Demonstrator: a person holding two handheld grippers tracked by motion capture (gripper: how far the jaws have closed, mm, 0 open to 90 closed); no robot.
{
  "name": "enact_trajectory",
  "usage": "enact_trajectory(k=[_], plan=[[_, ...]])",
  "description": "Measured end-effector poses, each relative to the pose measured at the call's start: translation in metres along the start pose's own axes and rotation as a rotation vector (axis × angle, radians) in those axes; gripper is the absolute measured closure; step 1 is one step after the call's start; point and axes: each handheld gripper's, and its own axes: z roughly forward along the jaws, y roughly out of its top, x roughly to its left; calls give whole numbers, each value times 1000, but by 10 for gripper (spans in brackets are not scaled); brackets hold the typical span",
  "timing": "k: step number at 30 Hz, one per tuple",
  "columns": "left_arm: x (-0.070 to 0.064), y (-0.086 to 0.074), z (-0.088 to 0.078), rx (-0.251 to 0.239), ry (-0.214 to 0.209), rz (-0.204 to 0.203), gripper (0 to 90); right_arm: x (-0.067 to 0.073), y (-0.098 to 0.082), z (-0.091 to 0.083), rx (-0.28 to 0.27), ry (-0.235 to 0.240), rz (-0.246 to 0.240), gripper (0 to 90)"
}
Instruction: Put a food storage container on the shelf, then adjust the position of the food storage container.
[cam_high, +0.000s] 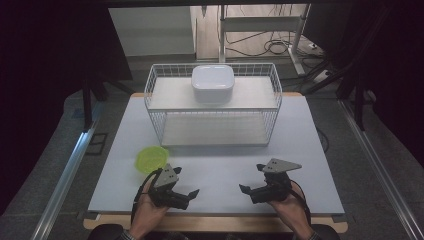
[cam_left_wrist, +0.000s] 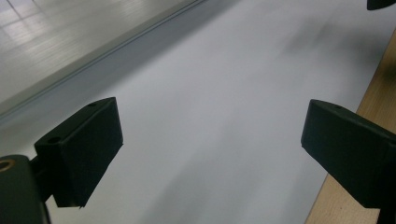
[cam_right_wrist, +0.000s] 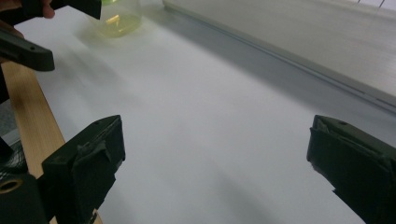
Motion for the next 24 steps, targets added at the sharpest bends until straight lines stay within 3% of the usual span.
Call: enact_trajectory(k=[4,9,12,15,17,19,24], plan=[[1,2,1,14,16,-4,42,0,0,2,5,-1,-5,47],[2,6,0,25,2,-9,27,-1,-1,3,13,-6,-3,48],[6,10,-2,33,33,-11,68,-2,-1,4,18,-6,-1,49],[13,14,-9,30,62,-5,186,-2,-1,5,21,-5,-3,52],[21,17,-16,4,43,-22,342,-2,-1,5,19,-7,-6,54],[28,19,-23,-19,50,-44,455,-3,0,4,17,-10,-4,56],[54,18,-41,-38,117,-76,745,-5,-1,6,21,2,10,61]])
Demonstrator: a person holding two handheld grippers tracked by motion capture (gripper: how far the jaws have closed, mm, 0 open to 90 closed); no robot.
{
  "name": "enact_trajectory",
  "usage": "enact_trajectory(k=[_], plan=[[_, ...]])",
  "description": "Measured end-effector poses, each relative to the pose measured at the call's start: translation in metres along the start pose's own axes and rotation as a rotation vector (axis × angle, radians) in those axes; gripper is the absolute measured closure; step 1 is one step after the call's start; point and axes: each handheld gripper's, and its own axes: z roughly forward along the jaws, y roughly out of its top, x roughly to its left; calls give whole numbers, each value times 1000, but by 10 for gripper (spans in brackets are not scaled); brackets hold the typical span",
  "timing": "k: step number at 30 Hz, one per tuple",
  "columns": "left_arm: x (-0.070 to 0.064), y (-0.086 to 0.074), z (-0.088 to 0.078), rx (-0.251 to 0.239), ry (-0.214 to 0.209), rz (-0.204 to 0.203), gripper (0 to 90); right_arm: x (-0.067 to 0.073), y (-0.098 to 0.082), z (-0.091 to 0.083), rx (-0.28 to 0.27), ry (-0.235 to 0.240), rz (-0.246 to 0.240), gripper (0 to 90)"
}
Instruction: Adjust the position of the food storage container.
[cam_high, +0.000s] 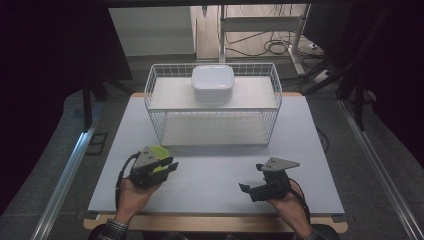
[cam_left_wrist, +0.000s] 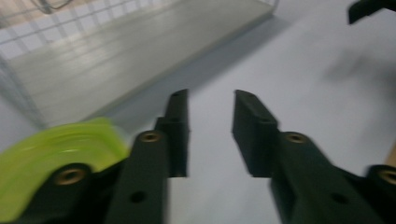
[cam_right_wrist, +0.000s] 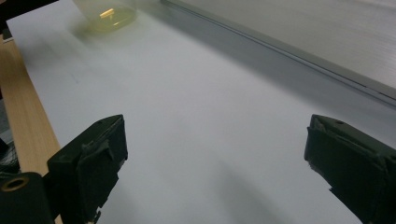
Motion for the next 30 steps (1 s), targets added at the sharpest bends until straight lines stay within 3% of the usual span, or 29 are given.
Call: enact_trajectory(k=[4,11,19,22,30], plan=[[20,-2,-11,-15,49,-42,897,2,0,2,8,4,-7,65],[51,-12,-25,-20,152,-103,898,1,0,2,16,3,-7,70],[83,-34,-32,22,261,-169,898,1,-1,4,30,5,-8,80],[90,-41,-32,43,287,-187,898,2,-2,6,43,10,-11,83],[98,-52,-23,112,298,-232,898,4,-3,9,64,14,-17,96]])
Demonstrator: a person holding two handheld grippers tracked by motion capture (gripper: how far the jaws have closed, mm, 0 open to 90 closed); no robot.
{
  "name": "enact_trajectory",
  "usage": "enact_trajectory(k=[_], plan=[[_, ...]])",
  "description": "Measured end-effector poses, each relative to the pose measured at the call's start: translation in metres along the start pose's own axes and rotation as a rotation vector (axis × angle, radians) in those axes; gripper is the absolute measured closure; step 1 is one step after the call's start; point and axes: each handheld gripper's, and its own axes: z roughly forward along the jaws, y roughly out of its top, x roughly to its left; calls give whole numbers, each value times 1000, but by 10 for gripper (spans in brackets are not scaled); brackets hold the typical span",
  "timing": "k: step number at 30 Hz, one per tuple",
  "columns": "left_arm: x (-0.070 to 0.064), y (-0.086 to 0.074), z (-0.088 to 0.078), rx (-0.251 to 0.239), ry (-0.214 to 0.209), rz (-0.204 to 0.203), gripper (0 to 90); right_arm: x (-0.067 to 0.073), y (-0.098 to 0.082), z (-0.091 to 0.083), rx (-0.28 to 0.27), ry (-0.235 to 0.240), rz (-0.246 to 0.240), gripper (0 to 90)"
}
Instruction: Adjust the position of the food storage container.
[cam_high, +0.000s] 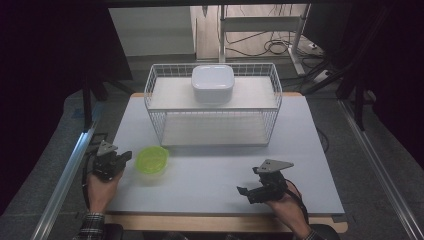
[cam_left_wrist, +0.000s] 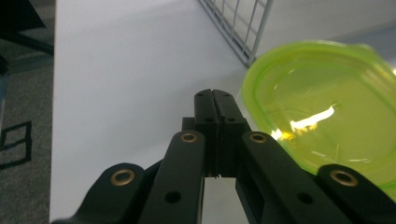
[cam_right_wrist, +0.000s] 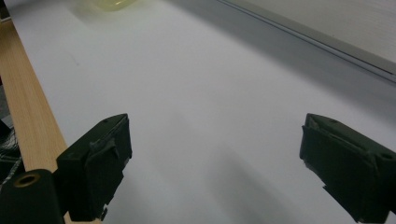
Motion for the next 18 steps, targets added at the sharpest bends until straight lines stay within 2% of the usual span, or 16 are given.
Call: enact_trajectory(k=[7,11,15,18], plan=[[-8,0,7,40,-12,9,898,1,-1,2,20,6,-6,101],[-12,0,7,42,-8,12,898,2,-1,3,27,9,-3,104],[-15,1,8,46,-25,0,898,2,-1,4,38,13,-5,107],[-21,2,9,52,-38,12,898,2,-1,5,42,13,-5,107]])
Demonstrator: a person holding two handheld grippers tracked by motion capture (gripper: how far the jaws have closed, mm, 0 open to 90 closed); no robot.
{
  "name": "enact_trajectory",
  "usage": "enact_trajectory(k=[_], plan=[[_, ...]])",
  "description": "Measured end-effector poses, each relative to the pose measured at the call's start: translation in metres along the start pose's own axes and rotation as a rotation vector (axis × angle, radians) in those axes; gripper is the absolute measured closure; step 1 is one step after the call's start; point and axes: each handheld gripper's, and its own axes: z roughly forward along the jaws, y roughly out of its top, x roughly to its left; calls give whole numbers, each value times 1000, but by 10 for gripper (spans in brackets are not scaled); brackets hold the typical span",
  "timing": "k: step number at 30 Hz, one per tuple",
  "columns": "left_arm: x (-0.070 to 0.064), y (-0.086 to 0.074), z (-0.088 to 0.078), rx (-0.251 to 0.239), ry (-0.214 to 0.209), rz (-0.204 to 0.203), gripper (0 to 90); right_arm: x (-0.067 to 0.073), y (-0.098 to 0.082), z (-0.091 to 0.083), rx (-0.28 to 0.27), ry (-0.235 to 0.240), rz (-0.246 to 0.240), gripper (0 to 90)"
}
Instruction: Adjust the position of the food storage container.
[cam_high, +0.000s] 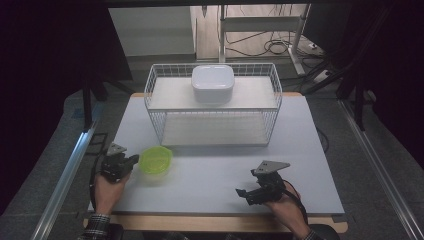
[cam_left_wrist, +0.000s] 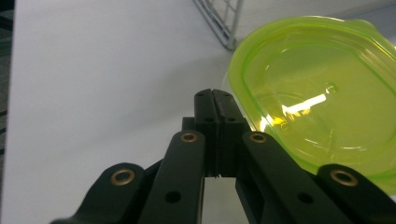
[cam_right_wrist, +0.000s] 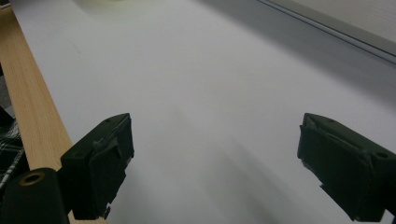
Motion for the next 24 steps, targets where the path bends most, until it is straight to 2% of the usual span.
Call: enact_trajectory(k=[8,13,21,24], plan=[[-22,5,5,2,-43,48,898,0,0,0,3,0,1,108],[-27,6,12,29,-61,67,898,0,0,0,4,-1,1,108],[-23,-3,18,55,-125,37,898,0,0,1,6,-1,-2,108],[-21,-4,20,47,-166,29,897,0,-1,1,7,-2,-4,108]])
